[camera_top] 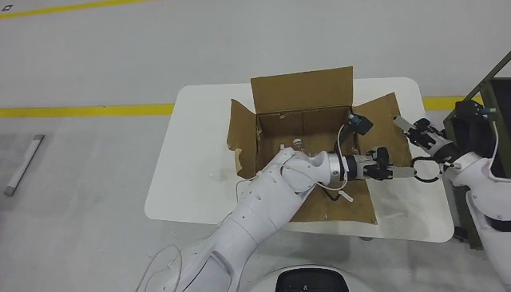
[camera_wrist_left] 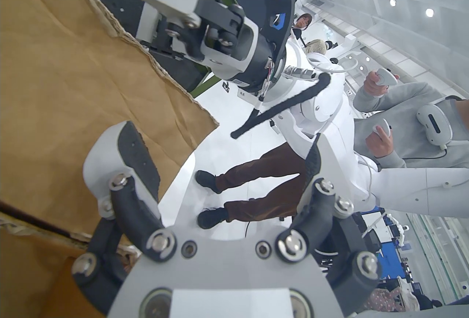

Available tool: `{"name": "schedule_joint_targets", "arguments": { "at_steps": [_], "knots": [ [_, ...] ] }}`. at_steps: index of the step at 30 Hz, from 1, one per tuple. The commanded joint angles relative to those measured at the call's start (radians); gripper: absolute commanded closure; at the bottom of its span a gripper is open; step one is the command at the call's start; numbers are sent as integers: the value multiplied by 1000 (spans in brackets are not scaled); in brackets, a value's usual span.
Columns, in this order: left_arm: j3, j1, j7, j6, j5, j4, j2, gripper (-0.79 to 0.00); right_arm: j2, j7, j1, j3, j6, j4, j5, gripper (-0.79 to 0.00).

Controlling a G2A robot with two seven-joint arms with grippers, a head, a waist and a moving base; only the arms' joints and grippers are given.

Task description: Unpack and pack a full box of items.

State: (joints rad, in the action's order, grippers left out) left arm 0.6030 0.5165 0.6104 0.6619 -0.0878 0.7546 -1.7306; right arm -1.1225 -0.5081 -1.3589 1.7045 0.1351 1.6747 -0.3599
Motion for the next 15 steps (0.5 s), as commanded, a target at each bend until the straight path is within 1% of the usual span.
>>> {"name": "schedule_joint_targets", "arguments": {
  "at_steps": [1, 7, 11, 15],
  "knots": [
    [3, 0, -3, 2, -4, -6, -1, -785, -1, 7, 4, -10, -6, -16, 11, 0],
    [20, -3, -7, 2, -40, -17, 4, -785, -4, 28, 4, -25, -12, -49, 39, 0],
    [52, -20, -41, -10, -101, -19, 20, -785, -6, 44, -1, -41, -18, -66, 55, 0],
    [94, -26, -60, -34, -159, 7, 43, -785, -8, 52, -1, -57, -15, -78, 54, 0]
  ]
}}
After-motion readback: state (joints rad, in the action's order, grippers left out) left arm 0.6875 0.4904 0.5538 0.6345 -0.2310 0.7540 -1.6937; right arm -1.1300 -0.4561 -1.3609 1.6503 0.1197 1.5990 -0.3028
